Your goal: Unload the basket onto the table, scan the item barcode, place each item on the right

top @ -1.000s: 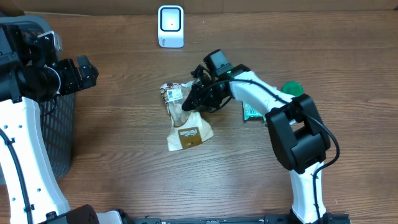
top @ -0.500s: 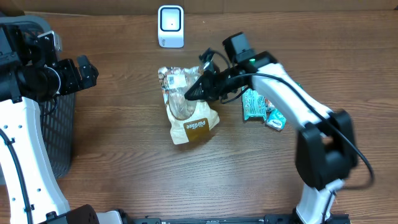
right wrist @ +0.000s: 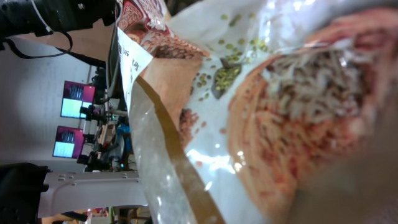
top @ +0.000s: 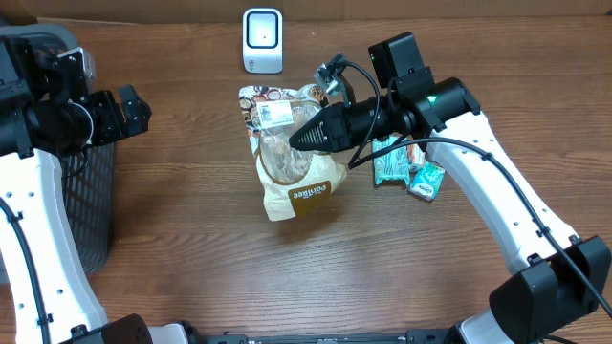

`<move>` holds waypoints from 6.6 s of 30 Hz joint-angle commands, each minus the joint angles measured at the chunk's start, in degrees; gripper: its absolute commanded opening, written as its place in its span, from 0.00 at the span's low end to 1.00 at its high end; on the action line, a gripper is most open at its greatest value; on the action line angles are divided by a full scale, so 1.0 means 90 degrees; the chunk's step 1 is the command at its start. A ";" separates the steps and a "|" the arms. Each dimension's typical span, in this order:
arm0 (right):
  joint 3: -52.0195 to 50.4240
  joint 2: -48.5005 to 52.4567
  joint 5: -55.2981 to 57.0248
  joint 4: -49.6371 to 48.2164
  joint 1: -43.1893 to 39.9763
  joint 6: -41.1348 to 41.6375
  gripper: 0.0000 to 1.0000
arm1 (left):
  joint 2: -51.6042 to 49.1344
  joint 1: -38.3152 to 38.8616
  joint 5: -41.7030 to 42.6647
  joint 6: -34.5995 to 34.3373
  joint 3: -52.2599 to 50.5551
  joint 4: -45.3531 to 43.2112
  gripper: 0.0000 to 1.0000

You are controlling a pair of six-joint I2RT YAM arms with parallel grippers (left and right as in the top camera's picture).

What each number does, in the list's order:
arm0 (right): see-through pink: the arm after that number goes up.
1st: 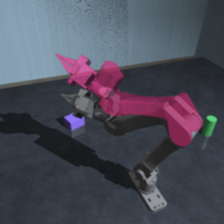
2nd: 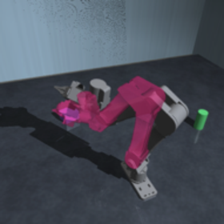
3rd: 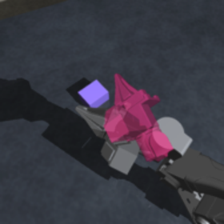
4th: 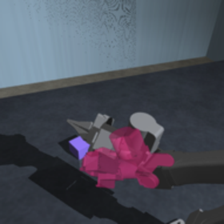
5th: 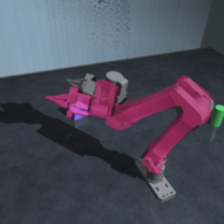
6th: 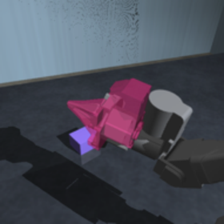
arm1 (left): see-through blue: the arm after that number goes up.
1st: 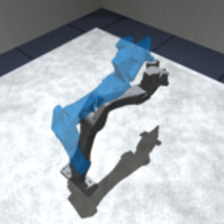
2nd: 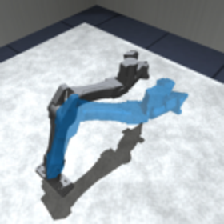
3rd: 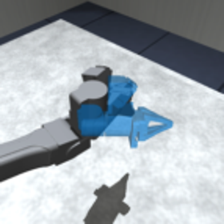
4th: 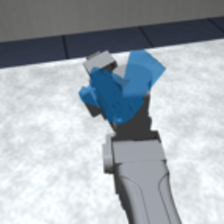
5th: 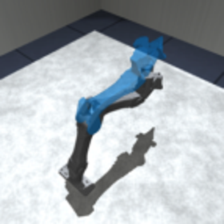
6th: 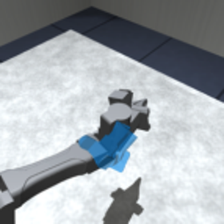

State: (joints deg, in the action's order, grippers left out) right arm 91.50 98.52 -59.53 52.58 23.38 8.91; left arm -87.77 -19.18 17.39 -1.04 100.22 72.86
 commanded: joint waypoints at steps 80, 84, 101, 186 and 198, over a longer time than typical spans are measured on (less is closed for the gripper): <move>0.2625 0.5095 0.9802 -0.7397 0.1081 -0.8497 0.04 | 0.0005 0.0010 0.0005 0.0097 0.0083 -0.0002 1.00; 0.2628 0.5090 0.9821 -0.7410 0.1088 -0.8267 0.04 | 0.0005 0.0010 0.0005 0.0097 0.0083 -0.0002 0.99; 0.2628 0.2518 0.9896 -0.3725 0.1088 -0.4634 0.04 | 0.0005 0.0010 0.0005 0.0097 0.0083 -0.0002 1.00; 0.4388 -0.0549 0.7599 0.4942 0.0313 0.1787 0.92 | 0.0005 0.0010 0.0005 0.0097 0.0083 -0.0002 0.99; 0.4388 -0.2317 0.7601 0.4940 0.0311 0.1790 1.00 | 0.0005 0.0010 0.0002 0.0097 0.0083 -0.0002 1.00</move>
State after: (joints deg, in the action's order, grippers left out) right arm 129.80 79.40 9.21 97.12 26.59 25.43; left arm -87.77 -19.16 17.39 -1.04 100.22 72.86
